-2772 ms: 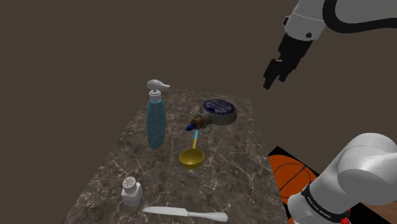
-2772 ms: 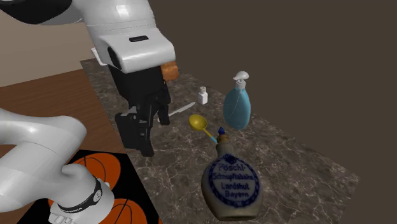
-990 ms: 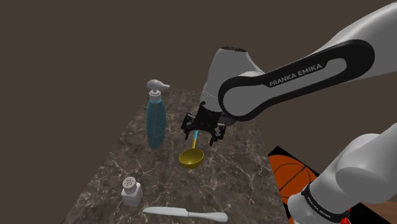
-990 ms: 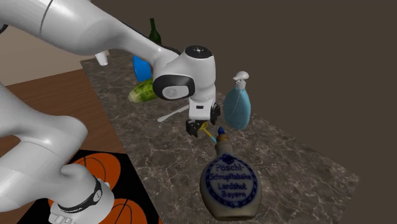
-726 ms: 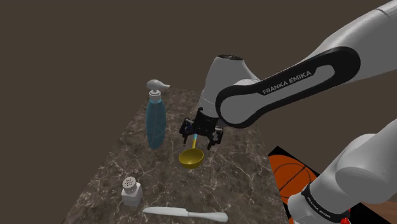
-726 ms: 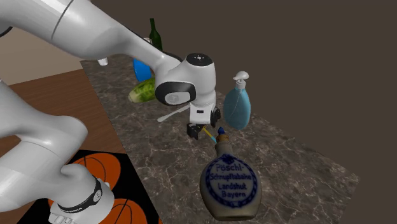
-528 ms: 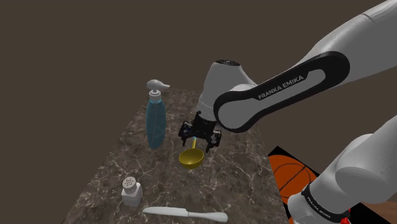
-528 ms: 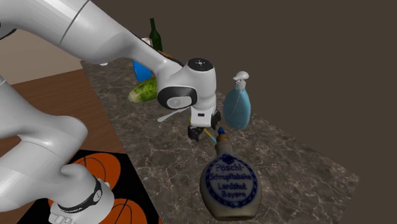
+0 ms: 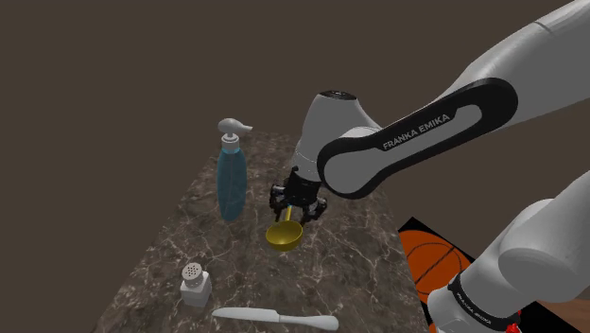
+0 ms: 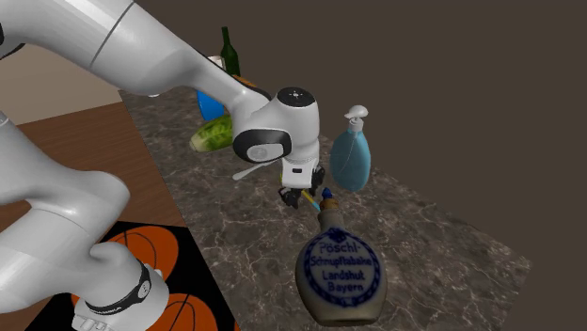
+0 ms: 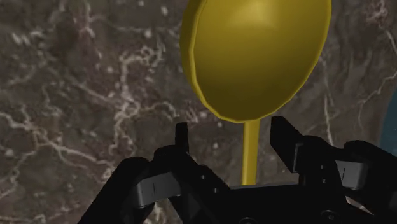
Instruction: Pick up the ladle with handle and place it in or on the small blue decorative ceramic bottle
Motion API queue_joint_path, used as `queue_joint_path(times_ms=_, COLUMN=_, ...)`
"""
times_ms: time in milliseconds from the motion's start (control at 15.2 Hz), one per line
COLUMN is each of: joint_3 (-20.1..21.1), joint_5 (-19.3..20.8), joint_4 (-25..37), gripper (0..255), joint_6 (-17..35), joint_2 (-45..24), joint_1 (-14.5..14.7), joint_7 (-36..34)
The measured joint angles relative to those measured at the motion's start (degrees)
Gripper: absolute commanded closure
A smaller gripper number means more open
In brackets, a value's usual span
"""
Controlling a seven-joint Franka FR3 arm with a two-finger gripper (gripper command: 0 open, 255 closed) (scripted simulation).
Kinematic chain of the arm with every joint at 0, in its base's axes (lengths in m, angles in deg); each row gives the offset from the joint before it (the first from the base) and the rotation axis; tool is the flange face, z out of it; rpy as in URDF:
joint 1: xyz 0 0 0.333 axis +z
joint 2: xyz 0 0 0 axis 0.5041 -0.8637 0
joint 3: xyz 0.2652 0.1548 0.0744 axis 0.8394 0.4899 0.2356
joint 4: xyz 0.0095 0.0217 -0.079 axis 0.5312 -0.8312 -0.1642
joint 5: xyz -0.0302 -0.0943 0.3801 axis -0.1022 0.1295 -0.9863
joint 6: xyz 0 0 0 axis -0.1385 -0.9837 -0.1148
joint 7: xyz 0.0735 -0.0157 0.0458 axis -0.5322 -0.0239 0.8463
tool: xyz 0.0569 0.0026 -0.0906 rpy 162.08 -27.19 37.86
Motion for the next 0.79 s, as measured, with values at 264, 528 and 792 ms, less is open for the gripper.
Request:
queue_joint_path(times_ms=264, joint_3=-0.1, joint_5=0.1, joint_4=-0.1, gripper=255, joint_6=-0.4, joint_2=0.3, joint_1=-0.1, joint_7=0.0)
queue_joint_path(times_ms=528, joint_3=-0.1, joint_5=0.0, joint_4=-0.1, gripper=255, joint_6=0.0, joint_2=0.1, joint_1=0.0, joint_7=0.0)
queue_joint_path(times_ms=792, joint_3=-0.3, joint_5=-0.4, joint_4=0.6, gripper=255, joint_6=-1.8, joint_2=1.2, joint_1=0.1, joint_7=0.1)
